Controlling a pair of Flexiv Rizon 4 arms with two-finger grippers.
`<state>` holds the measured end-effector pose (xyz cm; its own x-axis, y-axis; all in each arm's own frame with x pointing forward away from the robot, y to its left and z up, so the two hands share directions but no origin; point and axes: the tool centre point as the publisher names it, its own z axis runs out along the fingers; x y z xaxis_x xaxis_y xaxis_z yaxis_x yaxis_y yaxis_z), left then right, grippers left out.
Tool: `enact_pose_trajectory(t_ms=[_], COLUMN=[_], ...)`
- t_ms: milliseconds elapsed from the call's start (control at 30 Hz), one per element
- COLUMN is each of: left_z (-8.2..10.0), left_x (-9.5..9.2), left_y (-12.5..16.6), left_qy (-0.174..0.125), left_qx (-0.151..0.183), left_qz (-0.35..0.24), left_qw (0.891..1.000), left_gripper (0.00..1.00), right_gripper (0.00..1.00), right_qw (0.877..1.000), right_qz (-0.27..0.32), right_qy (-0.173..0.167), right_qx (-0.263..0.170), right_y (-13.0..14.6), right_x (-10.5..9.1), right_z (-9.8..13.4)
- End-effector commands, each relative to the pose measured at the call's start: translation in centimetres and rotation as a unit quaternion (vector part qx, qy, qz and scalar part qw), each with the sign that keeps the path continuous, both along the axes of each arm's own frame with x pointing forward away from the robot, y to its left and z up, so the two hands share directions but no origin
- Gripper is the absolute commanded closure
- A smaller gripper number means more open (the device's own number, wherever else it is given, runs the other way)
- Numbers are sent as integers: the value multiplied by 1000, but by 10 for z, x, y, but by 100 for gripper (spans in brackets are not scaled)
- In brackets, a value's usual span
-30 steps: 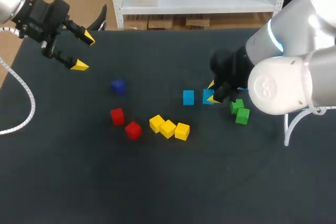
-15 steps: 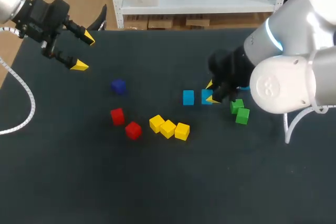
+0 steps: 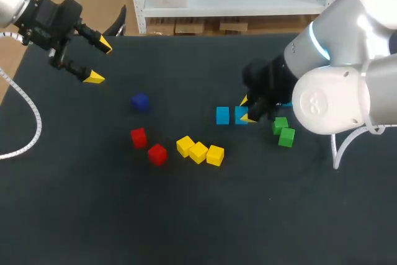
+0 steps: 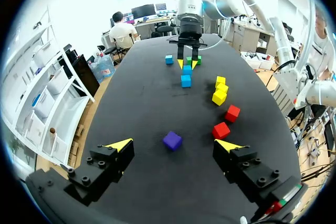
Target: Place the blue cubes, place green cubes on the blue cubes, place the yellow cubes on the green cubes, then place the red cubes on the yellow cubes, and place purple cube on the red cubes.
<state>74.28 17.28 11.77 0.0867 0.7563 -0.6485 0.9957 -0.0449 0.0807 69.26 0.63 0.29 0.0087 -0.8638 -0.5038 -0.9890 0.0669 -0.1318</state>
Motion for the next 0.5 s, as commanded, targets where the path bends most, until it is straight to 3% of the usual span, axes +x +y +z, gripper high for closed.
enact_pose_trajectory(t_ms=[33,500], left_z=[-1,-1], left_x=[1,1], left_y=[1,1], left_qy=[-1,-1], left_qx=[-1,-1], left_qz=[-1,-1], left_qw=[1000,1000], left_gripper=[0,0], right_gripper=[100,100], right_qw=[1000,1000], right_qz=[2,1], right_qy=[1,4], right_qx=[-1,-5], right_y=[0,-2], right_x=[2,6], right_z=[-2,-6])
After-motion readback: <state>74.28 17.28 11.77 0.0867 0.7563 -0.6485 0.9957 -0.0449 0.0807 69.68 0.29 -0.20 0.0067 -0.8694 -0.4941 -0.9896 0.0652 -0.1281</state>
